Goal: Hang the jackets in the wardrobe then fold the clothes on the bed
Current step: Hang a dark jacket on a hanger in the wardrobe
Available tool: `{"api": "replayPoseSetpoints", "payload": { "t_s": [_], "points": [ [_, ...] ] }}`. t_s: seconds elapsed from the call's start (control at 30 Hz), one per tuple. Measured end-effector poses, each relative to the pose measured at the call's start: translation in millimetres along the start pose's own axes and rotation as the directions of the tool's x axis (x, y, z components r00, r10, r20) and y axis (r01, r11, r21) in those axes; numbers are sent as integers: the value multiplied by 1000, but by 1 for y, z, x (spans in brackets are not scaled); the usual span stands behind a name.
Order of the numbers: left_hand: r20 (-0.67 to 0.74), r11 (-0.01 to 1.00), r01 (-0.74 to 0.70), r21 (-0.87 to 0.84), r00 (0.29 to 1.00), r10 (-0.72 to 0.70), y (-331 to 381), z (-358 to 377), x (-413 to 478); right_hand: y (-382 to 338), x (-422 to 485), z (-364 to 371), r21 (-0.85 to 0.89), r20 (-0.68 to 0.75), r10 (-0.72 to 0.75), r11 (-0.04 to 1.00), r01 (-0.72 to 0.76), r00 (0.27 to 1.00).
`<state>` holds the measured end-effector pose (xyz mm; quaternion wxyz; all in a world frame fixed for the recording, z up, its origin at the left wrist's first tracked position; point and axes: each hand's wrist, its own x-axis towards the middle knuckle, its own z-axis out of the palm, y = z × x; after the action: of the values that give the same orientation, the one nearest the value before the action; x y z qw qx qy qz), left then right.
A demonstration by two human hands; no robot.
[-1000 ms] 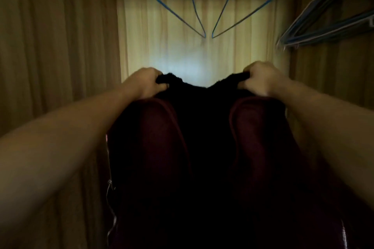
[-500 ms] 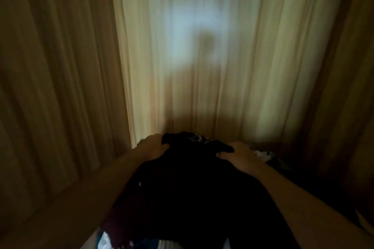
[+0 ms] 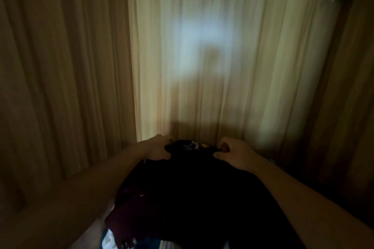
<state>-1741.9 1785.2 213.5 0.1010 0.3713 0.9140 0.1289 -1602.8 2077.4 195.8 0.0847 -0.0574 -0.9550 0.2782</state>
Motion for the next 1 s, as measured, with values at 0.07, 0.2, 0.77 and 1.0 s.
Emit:
{"api": "replayPoseSetpoints", "payload": {
  "t_s": [0.07, 0.2, 0.77, 1.0],
  "points": [
    [42, 1000, 15, -2, 999, -15, 4, -9, -7, -6, -4, -4, -54, -4, -16, 998, 15, 1000],
    [33, 1000, 20, 0, 999, -20, 12, -16, -23, -19, -13, -7, -119, -17, -41, 992, 38, 999],
    [-451, 980, -190, 55, 871, 194, 110, -243, -78, -198, -38, -225, -303, -391, -300, 935, 186, 870],
    [-623, 955, -297, 23, 743, 246, 149, -301, -104, -233, -42, -283, -361, -538, -303, 926, 110, 787]
  ]
}}
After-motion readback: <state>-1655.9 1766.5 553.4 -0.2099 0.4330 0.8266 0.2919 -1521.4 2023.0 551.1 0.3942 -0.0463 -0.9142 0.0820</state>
